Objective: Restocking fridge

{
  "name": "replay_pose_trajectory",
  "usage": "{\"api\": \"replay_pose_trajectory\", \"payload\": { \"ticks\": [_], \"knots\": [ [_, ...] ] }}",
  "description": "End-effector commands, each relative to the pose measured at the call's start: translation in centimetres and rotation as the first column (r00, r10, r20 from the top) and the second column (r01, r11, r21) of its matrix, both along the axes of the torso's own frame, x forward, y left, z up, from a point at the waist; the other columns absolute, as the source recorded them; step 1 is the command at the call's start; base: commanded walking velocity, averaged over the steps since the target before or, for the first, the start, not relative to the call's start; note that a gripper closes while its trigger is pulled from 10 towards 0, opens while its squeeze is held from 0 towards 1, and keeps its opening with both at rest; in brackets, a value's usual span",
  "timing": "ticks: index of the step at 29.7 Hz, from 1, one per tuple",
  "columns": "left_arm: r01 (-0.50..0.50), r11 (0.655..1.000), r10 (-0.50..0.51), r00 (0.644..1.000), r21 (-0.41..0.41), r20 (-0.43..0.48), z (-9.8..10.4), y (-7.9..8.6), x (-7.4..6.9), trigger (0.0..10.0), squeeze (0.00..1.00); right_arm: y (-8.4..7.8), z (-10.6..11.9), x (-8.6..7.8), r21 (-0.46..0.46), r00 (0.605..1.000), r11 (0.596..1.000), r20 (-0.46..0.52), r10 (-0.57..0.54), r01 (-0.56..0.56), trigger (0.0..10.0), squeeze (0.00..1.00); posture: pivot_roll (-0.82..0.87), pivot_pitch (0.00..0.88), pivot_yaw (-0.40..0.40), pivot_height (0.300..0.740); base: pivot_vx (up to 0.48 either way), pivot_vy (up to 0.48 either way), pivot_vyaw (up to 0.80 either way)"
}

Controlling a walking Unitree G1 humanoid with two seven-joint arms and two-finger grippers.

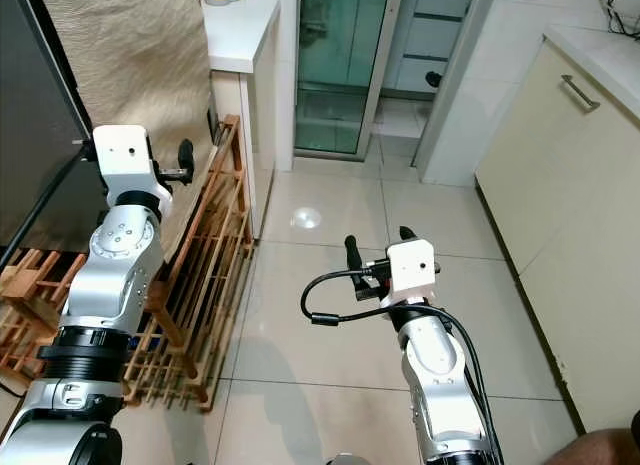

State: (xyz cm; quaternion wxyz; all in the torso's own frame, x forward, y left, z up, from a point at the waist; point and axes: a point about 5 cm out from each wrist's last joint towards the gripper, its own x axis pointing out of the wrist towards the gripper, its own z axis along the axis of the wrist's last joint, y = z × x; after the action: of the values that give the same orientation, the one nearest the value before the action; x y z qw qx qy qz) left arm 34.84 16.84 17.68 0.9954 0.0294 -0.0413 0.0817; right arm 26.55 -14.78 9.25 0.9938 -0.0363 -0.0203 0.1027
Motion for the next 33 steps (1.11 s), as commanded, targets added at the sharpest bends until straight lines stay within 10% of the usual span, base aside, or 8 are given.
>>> {"api": "replay_pose_trajectory", "payload": {
  "ticks": [1, 13, 33],
  "knots": [
    [-0.080, 0.997, 0.080, 0.996, -0.010, 0.034, 0.7, 2.3, -0.4, 10.0, 0.00, -0.1, 0.2, 0.0, -0.012, 1.000, 1.000, 0.002, 0.005, -0.005, 10.0, 0.27, -0.10, 0.000, -0.028, 0.740, 0.000, 0.000, 0.00],
    [-0.032, 0.999, 0.033, 0.999, 0.034, -0.038, -1.1, 3.6, -4.5, 10.0, 0.00, 0.4, -0.4, -0.2, -0.004, 1.000, 1.000, -0.015, 0.018, -0.018, 10.0, 0.27, -0.07, 0.000, -0.029, 0.740, 0.000, 0.000, 0.00],
    [0.005, 0.999, -0.003, 0.998, -0.037, 0.067, 2.6, 1.8, -0.6, 10.0, 0.00, 0.8, -0.3, 0.3, -0.007, 1.000, 1.000, -0.004, 0.027, -0.027, 10.0, 0.27, -0.09, 0.000, -0.021, 0.740, 0.000, 0.000, 0.00]
  ]
}}
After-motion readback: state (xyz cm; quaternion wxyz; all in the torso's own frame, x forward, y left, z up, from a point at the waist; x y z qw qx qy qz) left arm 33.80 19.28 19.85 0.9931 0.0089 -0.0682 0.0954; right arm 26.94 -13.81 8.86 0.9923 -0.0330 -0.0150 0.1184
